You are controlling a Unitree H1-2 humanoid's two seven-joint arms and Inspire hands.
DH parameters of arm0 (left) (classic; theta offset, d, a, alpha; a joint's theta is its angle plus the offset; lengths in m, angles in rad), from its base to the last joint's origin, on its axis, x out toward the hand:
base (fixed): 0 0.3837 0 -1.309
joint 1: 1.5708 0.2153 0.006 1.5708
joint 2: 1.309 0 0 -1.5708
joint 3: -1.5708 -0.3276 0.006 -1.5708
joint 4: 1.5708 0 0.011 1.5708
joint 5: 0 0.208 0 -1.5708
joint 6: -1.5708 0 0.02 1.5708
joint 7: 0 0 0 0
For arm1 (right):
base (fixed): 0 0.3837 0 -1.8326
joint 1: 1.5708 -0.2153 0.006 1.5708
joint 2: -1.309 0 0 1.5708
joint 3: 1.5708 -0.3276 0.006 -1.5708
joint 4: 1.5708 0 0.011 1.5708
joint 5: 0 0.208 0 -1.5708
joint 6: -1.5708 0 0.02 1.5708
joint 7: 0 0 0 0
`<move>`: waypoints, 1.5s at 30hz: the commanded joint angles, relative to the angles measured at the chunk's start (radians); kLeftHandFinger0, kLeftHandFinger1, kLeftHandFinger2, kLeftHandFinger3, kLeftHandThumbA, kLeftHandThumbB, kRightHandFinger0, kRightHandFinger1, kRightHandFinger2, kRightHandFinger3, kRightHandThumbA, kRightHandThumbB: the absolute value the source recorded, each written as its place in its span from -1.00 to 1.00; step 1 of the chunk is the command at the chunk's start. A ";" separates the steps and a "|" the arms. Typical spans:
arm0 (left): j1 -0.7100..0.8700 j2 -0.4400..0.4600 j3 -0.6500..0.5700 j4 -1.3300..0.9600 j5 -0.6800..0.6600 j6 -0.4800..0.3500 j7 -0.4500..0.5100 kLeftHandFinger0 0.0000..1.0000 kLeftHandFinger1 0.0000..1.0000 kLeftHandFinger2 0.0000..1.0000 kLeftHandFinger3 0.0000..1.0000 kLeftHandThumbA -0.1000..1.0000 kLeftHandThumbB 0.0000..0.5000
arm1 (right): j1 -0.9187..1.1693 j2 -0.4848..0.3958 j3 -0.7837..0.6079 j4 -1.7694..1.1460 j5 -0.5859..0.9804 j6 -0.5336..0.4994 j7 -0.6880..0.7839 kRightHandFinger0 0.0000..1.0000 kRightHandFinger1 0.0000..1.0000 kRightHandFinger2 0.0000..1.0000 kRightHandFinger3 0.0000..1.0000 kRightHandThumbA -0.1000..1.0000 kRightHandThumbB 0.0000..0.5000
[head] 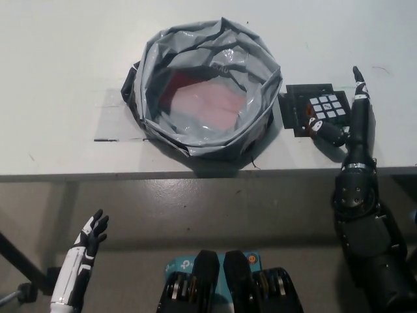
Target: Use the right hand to pick up a rubix's cube and place it into a plastic bag and lift the bag
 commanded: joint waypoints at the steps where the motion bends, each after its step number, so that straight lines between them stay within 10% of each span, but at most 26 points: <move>1: -0.005 0.013 0.003 -0.034 -0.017 -0.030 -0.013 1.00 1.00 1.00 1.00 1.00 0.06 | -0.073 -0.009 0.006 0.004 0.044 0.005 -0.005 1.00 1.00 1.00 1.00 0.86 0.92; 45: -0.015 0.011 0.008 -0.048 0.005 -0.008 -0.011 1.00 1.00 1.00 1.00 1.00 0.07 | -0.141 -0.014 0.040 0.193 0.174 -0.004 0.074 1.00 1.00 1.00 1.00 0.75 0.80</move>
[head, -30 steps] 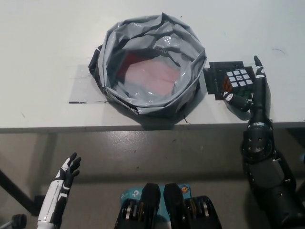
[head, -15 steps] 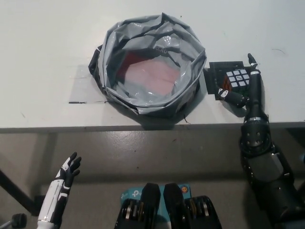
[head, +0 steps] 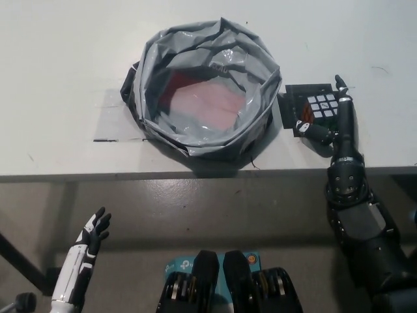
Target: Use the right hand to pick up a rubix's cube and place it into a plastic bag and lift the bag
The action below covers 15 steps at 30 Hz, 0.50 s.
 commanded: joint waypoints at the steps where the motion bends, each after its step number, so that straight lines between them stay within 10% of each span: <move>1: -0.008 0.011 0.007 -0.037 0.008 -0.014 0.006 1.00 1.00 1.00 1.00 1.00 0.06 | -0.054 -0.010 0.003 0.042 0.030 -0.032 0.002 1.00 1.00 1.00 1.00 0.74 0.80; 13: -0.013 0.010 0.008 -0.039 0.007 -0.017 0.007 1.00 1.00 1.00 1.00 1.00 -0.02 | -0.091 -0.011 -0.004 0.138 0.053 -0.059 -0.033 1.00 1.00 1.00 1.00 0.65 0.70; 15: -0.015 0.009 0.009 -0.036 0.003 -0.015 0.006 1.00 1.00 1.00 1.00 1.00 0.02 | -0.115 -0.010 -0.011 0.183 0.049 -0.010 -0.096 0.73 0.86 1.00 1.00 0.02 0.33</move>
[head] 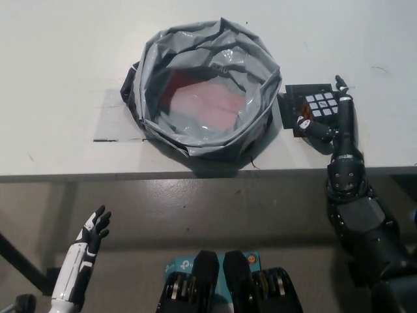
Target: Use the right hand to pick up a rubix's cube and place it into a plastic bag and lift the bag
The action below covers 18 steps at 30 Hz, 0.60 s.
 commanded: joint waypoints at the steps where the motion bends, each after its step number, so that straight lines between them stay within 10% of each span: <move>1: -0.010 0.009 0.009 -0.033 0.001 -0.014 0.005 1.00 1.00 1.00 1.00 1.00 0.02 | -0.070 -0.004 -0.008 0.075 0.018 0.045 -0.086 0.33 0.51 0.84 1.00 -0.10 0.38; 2: -0.011 0.010 0.010 -0.034 0.000 -0.014 0.006 1.00 1.00 1.00 1.00 1.00 0.02 | -0.077 -0.007 0.008 0.085 0.000 0.083 -0.094 -0.68 -0.44 -0.03 0.44 -0.81 0.26; 5: -0.017 0.012 0.009 -0.032 0.002 -0.017 0.004 1.00 1.00 1.00 1.00 1.00 0.04 | -0.085 -0.017 0.037 0.119 -0.020 0.109 -0.091 -0.95 -0.62 -0.18 -0.15 -1.00 0.12; 12: -0.030 0.013 0.010 -0.029 -0.004 -0.012 0.001 1.00 1.00 1.00 1.00 1.00 0.06 | -0.078 -0.032 0.063 0.150 -0.002 0.106 -0.032 -1.00 -0.56 0.31 0.01 -1.00 0.06; 18: -0.040 0.013 0.011 -0.021 -0.004 -0.013 0.002 1.00 1.00 1.00 1.00 1.00 0.13 | -0.068 -0.036 0.072 0.161 0.007 0.102 -0.044 -1.00 -0.54 0.29 0.11 -1.00 0.02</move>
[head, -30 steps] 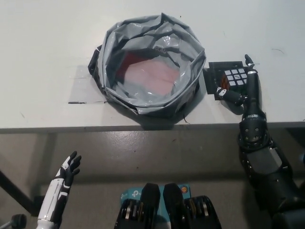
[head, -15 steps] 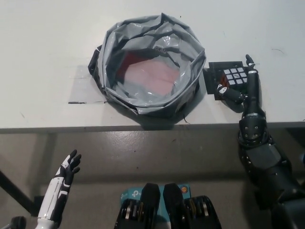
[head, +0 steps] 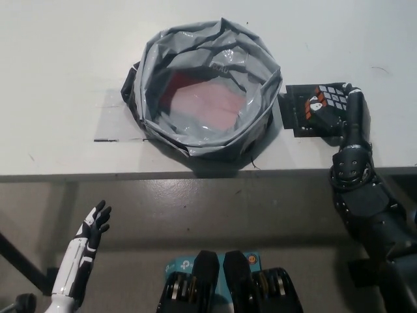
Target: Use the right hand to pick up a rubix's cube and place it into a plastic bag and lift the bag
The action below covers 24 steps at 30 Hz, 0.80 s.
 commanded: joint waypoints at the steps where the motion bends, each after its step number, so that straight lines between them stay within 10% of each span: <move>1: -0.022 0.014 0.010 -0.021 -0.005 -0.013 0.002 1.00 1.00 1.00 1.00 1.00 0.13 | 0.003 0.001 0.012 0.040 0.013 0.046 0.018 -1.00 -0.56 0.25 0.10 -1.00 0.02; 8: -0.018 0.009 0.010 -0.028 -0.008 -0.011 0.003 1.00 1.00 1.00 1.00 1.00 0.05 | 0.007 0.007 -0.041 0.034 0.075 0.006 0.009 -0.95 -0.41 0.32 0.16 -1.00 -0.07; 15: -0.017 0.010 0.011 -0.021 0.002 -0.015 0.008 1.00 1.00 1.00 1.00 1.00 0.02 | -0.018 0.027 -0.274 -0.071 0.347 -0.115 0.193 -1.00 -0.25 0.59 0.62 -1.00 -0.12; 24: -0.015 0.009 0.011 -0.016 -0.007 -0.017 0.005 1.00 1.00 1.00 1.00 1.00 -0.04 | -0.001 0.086 -0.380 -0.441 0.501 0.007 0.266 -1.00 -0.31 0.58 0.55 -1.00 -0.42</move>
